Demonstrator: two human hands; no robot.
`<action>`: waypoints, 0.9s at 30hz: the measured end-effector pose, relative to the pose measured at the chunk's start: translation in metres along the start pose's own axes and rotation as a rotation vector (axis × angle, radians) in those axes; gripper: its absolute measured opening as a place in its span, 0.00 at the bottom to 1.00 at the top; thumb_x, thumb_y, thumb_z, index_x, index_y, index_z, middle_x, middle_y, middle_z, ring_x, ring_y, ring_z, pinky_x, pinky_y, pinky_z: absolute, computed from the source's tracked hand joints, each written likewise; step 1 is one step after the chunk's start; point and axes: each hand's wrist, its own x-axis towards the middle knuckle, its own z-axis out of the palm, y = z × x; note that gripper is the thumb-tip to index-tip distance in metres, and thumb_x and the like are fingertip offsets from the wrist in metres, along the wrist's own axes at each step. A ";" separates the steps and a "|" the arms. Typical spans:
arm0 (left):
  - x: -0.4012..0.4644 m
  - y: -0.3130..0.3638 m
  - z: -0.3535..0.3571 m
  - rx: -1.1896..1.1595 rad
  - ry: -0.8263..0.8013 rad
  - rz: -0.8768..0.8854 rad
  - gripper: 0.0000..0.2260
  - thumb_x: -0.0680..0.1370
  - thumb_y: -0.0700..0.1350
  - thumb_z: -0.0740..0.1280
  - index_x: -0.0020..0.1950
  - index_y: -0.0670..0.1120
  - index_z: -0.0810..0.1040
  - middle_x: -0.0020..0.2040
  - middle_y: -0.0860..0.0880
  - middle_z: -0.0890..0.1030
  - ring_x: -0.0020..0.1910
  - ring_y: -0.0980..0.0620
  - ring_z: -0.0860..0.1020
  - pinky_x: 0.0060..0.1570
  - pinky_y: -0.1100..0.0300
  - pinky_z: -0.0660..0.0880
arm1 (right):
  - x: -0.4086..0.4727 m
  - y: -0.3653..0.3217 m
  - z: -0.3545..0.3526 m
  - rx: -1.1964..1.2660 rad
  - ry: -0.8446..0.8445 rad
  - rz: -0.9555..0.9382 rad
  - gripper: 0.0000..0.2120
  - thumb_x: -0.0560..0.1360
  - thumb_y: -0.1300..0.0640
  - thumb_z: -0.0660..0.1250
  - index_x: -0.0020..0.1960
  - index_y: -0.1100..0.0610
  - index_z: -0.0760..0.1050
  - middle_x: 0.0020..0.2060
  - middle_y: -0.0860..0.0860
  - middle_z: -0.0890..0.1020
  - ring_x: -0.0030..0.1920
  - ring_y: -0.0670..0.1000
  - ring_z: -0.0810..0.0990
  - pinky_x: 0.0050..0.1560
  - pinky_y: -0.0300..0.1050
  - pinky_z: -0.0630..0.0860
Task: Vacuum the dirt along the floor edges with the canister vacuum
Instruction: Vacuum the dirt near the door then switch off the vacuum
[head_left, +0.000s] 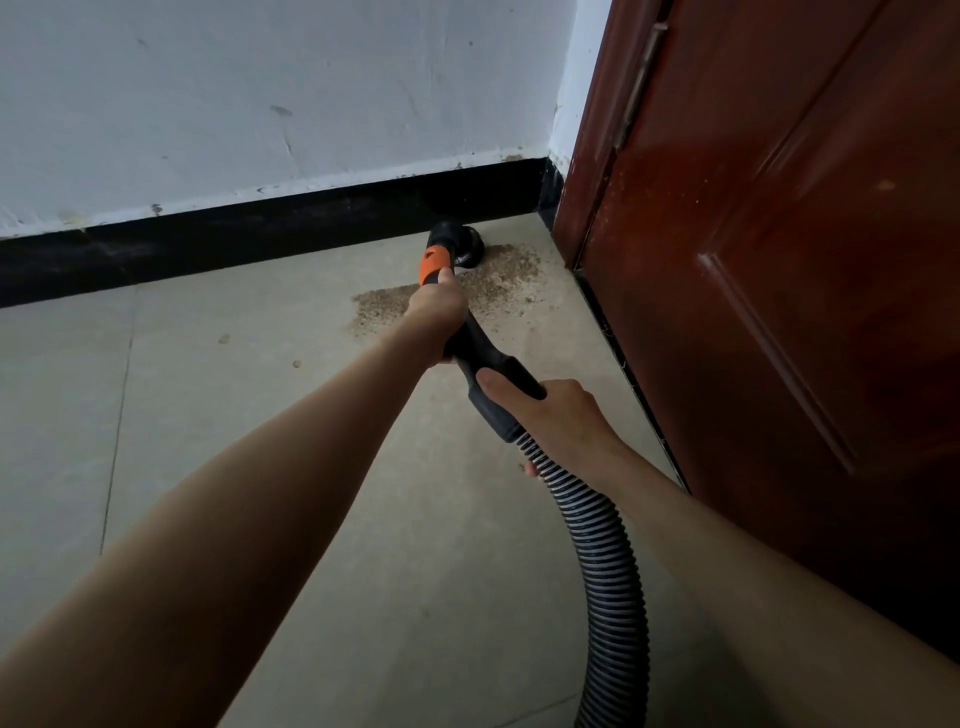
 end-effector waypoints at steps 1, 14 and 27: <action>0.001 0.000 0.003 0.007 0.002 0.002 0.23 0.83 0.57 0.50 0.66 0.39 0.65 0.45 0.42 0.72 0.47 0.44 0.77 0.42 0.51 0.77 | 0.001 0.001 -0.002 0.001 0.006 -0.002 0.27 0.70 0.33 0.69 0.35 0.58 0.72 0.26 0.51 0.77 0.21 0.49 0.78 0.23 0.36 0.71; 0.028 0.004 0.002 0.046 0.145 0.019 0.27 0.82 0.58 0.50 0.70 0.38 0.65 0.57 0.41 0.75 0.48 0.44 0.75 0.46 0.52 0.75 | 0.027 -0.002 0.004 0.018 -0.037 -0.053 0.26 0.70 0.34 0.70 0.33 0.57 0.72 0.26 0.51 0.77 0.21 0.47 0.77 0.23 0.37 0.72; 0.027 0.004 0.034 0.198 0.070 0.106 0.28 0.82 0.57 0.51 0.72 0.36 0.61 0.64 0.37 0.72 0.59 0.40 0.75 0.59 0.46 0.75 | 0.017 0.021 -0.011 0.134 0.012 0.006 0.25 0.70 0.35 0.69 0.34 0.58 0.73 0.21 0.47 0.76 0.21 0.49 0.77 0.23 0.37 0.71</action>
